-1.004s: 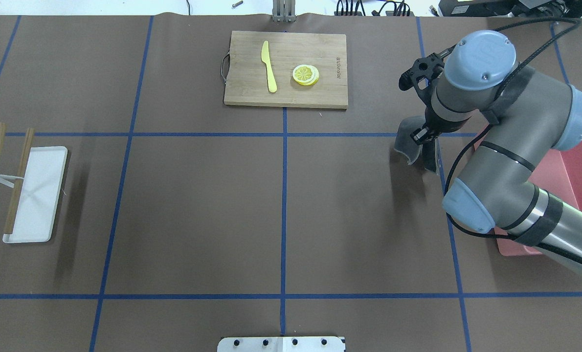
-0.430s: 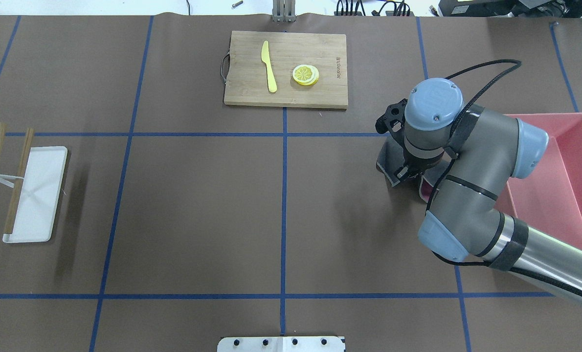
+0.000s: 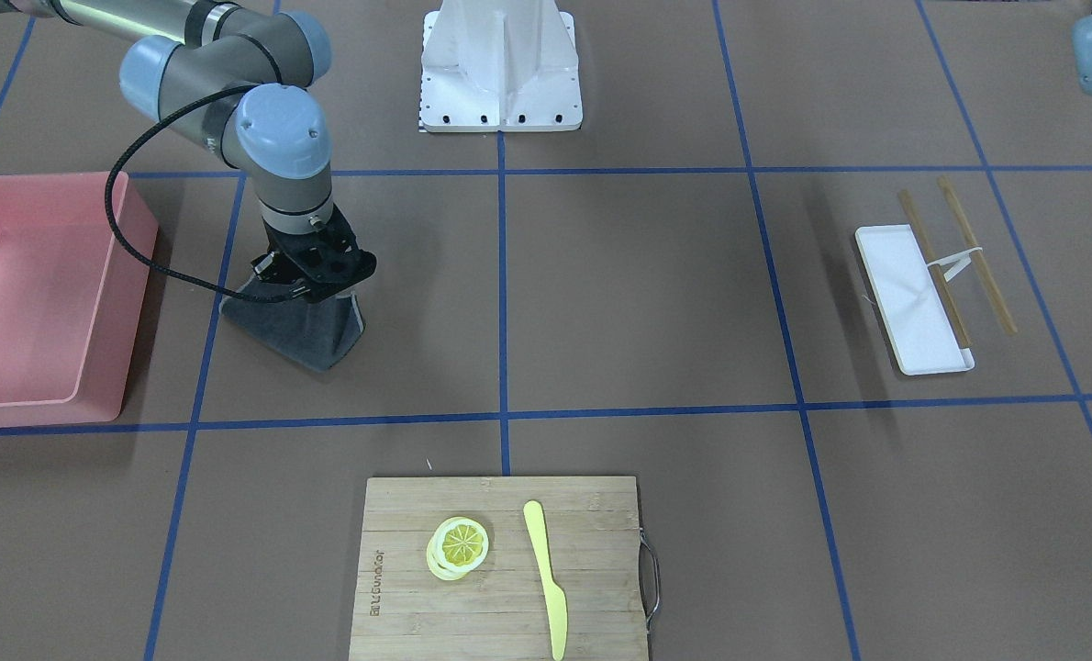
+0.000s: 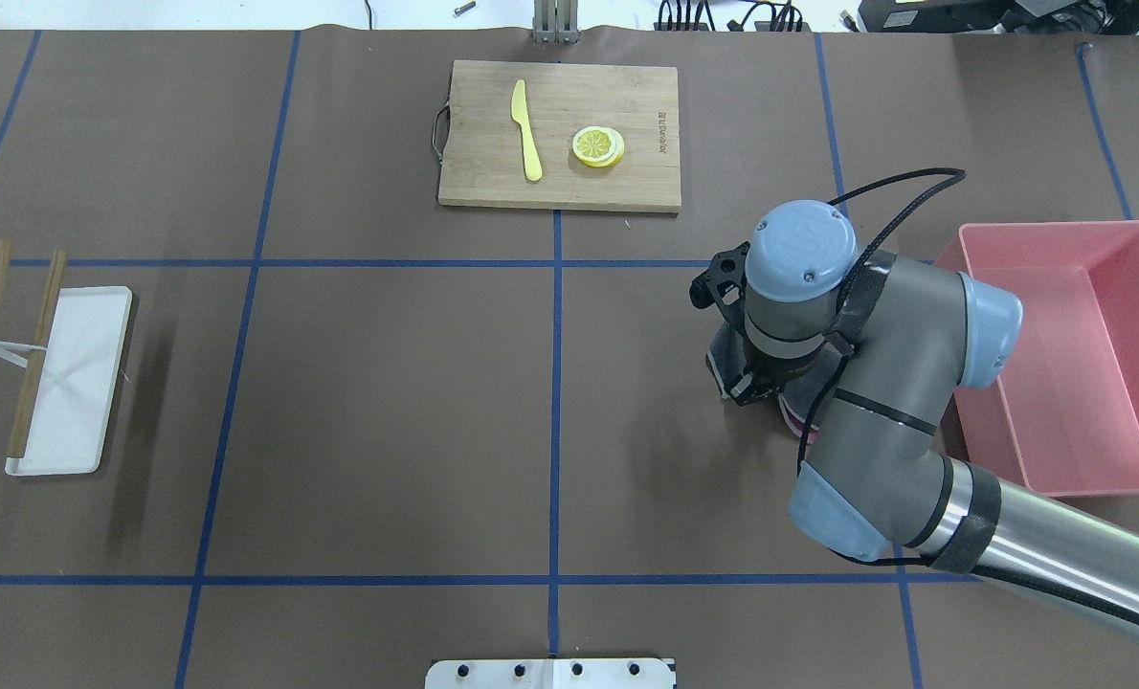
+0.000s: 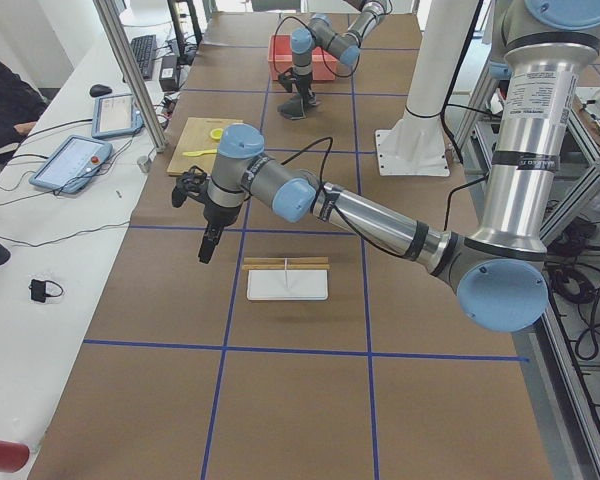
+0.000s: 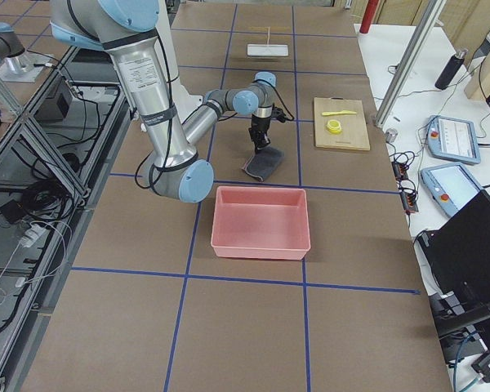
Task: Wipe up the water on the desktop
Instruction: 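Drag the towel across the table toward the robot with the right gripper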
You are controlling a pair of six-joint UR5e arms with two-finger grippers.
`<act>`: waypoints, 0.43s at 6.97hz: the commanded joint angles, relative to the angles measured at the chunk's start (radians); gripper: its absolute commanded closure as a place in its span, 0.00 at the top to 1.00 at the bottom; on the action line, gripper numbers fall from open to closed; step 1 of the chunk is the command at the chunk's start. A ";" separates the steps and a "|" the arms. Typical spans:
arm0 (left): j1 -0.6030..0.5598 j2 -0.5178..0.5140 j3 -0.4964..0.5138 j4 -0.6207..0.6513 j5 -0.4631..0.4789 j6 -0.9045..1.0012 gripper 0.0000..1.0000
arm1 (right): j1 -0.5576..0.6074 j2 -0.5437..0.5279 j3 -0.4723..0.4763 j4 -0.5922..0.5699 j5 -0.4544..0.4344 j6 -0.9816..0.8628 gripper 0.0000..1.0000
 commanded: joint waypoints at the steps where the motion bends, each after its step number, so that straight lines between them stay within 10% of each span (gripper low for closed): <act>1: -0.018 -0.011 0.011 0.000 0.000 0.000 0.98 | -0.076 0.029 0.032 0.001 0.044 0.104 0.00; 3: -0.022 -0.015 0.012 -0.002 0.000 0.000 0.98 | -0.115 0.028 0.087 0.015 0.099 0.184 0.00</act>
